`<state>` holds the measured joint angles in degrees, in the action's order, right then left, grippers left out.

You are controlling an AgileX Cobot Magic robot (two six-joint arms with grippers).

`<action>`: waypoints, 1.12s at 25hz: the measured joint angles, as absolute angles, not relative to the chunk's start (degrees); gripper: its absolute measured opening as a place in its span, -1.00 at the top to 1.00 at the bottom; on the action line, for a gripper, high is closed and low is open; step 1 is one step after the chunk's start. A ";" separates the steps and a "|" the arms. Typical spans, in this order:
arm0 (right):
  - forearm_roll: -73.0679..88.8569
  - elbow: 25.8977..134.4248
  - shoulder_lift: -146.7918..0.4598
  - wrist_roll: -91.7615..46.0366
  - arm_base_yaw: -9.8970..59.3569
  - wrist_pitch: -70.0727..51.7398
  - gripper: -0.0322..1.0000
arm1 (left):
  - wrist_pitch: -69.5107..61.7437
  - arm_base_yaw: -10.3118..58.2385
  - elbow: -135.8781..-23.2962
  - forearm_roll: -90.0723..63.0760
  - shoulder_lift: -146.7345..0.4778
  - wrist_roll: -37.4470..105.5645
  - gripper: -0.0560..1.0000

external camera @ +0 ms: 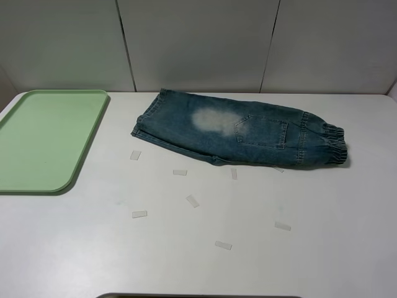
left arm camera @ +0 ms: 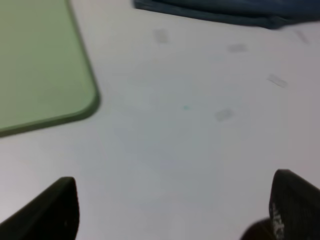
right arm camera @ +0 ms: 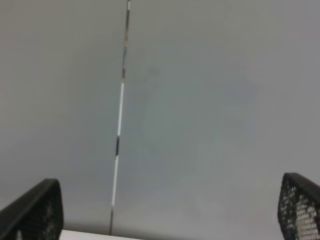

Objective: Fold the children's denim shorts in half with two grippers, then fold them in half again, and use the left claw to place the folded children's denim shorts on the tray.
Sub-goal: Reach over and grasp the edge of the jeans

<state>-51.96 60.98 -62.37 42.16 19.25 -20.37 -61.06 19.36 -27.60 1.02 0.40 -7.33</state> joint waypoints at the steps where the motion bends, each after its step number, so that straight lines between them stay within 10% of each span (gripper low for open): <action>1: -51.60 60.98 -62.37 42.16 19.25 -20.31 -0.32 | -61.06 17.46 -27.60 1.02 0.40 -7.33 -0.55; 28: -38.41 60.98 -69.54 38.72 19.25 -19.90 -0.32 | -60.95 12.52 -27.60 1.02 0.40 -7.33 -0.55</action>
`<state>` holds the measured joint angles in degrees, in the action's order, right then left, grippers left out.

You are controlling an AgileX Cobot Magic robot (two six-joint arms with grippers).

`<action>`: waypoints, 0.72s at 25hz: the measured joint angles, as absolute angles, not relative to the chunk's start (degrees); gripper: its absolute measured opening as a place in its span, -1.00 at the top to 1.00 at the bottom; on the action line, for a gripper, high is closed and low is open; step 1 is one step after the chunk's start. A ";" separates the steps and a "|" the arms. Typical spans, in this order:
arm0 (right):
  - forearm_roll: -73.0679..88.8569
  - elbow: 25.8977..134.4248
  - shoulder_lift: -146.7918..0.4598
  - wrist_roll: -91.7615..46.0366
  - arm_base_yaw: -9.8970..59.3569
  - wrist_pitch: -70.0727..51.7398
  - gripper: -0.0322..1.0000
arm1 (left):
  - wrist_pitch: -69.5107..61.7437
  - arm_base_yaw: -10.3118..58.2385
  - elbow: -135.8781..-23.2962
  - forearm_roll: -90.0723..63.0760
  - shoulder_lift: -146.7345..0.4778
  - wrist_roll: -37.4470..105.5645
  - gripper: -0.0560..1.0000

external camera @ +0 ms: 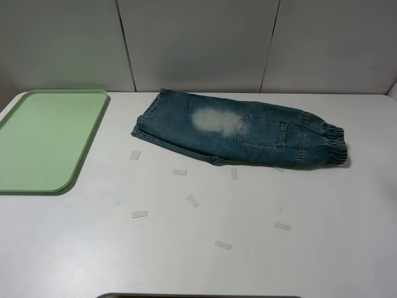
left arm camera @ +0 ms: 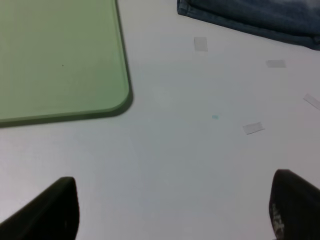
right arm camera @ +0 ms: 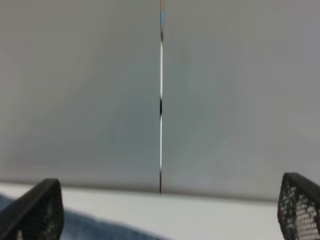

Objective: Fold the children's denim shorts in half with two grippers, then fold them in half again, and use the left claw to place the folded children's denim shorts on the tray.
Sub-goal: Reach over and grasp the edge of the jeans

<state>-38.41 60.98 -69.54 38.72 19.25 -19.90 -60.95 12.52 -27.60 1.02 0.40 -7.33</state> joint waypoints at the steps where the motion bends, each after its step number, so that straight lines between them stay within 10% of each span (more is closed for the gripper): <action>1: -37.34 60.98 -70.69 38.00 19.25 -20.90 -0.32 | -60.89 12.52 -27.60 1.02 0.40 -7.33 -0.55; 18: -20.33 60.98 -86.58 26.65 15.19 -15.56 -0.32 | -60.89 12.52 -27.60 1.02 0.40 -7.33 -0.55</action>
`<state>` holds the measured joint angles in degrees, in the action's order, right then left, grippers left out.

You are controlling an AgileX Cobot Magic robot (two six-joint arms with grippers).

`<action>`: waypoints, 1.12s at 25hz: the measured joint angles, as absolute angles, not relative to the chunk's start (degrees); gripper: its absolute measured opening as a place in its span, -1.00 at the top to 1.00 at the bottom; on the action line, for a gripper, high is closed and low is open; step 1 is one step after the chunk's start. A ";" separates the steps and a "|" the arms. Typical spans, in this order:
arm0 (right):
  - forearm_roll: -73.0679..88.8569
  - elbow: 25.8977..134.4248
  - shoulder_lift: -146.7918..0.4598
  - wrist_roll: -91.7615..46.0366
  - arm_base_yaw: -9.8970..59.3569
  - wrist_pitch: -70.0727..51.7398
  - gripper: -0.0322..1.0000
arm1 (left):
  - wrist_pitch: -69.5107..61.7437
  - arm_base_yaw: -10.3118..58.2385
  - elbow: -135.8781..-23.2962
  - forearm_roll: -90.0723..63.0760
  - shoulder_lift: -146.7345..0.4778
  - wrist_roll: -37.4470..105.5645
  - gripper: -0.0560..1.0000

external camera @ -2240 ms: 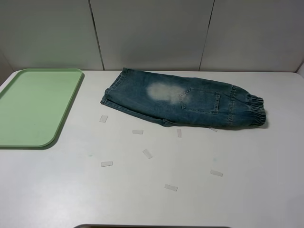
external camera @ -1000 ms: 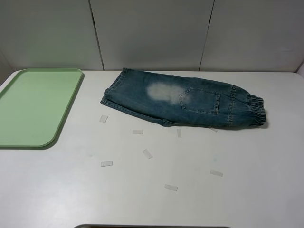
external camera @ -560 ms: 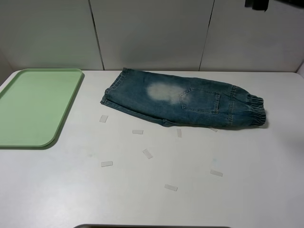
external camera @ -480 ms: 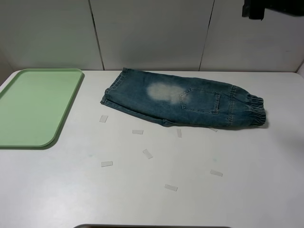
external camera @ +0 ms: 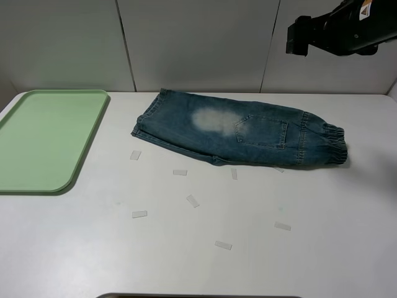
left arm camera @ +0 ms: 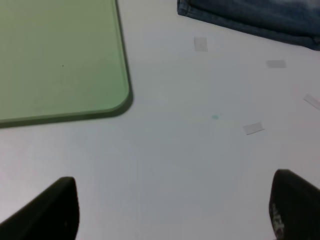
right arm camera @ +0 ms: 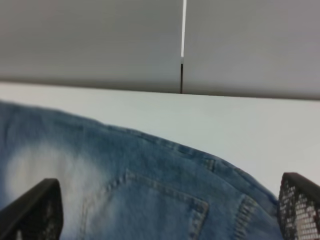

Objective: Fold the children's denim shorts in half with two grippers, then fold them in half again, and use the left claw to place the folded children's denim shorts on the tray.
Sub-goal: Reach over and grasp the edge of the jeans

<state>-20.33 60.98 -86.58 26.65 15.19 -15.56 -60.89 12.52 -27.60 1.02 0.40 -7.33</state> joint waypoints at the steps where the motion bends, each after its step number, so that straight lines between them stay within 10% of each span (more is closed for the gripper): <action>1: -16.38 60.98 -87.32 24.82 13.95 -14.03 -0.32 | -60.89 12.52 -27.60 1.02 0.40 -7.33 -0.55; 12: 19.52 61.53 -96.54 -0.40 -1.87 -15.14 -0.27 | -60.89 12.52 -27.60 1.02 0.40 -7.33 -0.55; 28: 14.54 77.88 -116.75 -6.80 -9.70 -37.94 -0.26 | -60.89 12.52 -27.60 1.02 0.40 -7.31 -0.55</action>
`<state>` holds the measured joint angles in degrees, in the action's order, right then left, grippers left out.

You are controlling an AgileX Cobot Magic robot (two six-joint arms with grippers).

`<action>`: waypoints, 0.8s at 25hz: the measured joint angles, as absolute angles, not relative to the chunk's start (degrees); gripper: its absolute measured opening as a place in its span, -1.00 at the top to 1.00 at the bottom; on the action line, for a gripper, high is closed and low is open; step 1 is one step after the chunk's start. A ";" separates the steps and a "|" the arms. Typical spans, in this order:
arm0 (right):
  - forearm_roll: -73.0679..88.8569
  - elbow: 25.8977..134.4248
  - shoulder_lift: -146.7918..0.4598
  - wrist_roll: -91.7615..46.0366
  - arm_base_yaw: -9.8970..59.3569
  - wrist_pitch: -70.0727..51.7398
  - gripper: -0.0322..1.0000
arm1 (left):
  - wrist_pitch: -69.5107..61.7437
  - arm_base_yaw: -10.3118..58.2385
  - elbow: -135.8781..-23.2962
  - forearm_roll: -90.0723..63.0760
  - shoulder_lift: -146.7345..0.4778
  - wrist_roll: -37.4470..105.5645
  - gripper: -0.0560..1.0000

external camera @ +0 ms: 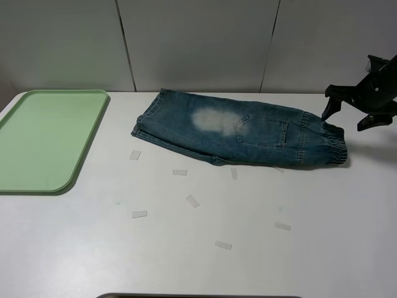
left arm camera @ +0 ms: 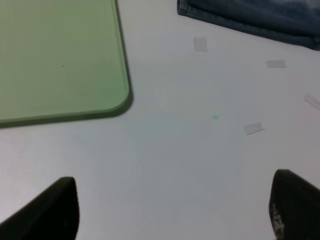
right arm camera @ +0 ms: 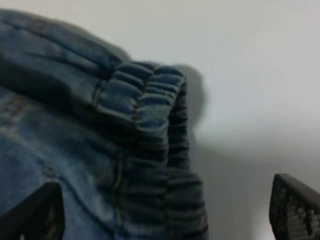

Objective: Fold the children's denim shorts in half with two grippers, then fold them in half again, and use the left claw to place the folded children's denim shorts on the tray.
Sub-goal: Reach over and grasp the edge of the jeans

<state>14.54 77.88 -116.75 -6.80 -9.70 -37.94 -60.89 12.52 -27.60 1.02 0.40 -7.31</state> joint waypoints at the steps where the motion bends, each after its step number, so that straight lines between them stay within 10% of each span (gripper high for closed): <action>1: 14.54 78.46 -117.59 -6.93 -9.70 -38.14 -0.26 | -60.89 12.52 -27.60 1.02 0.40 -7.31 -0.55; 20: 23.21 79.96 -123.10 -11.65 -9.76 -36.88 -0.26 | -60.89 12.52 -27.60 1.02 0.40 -7.31 -0.55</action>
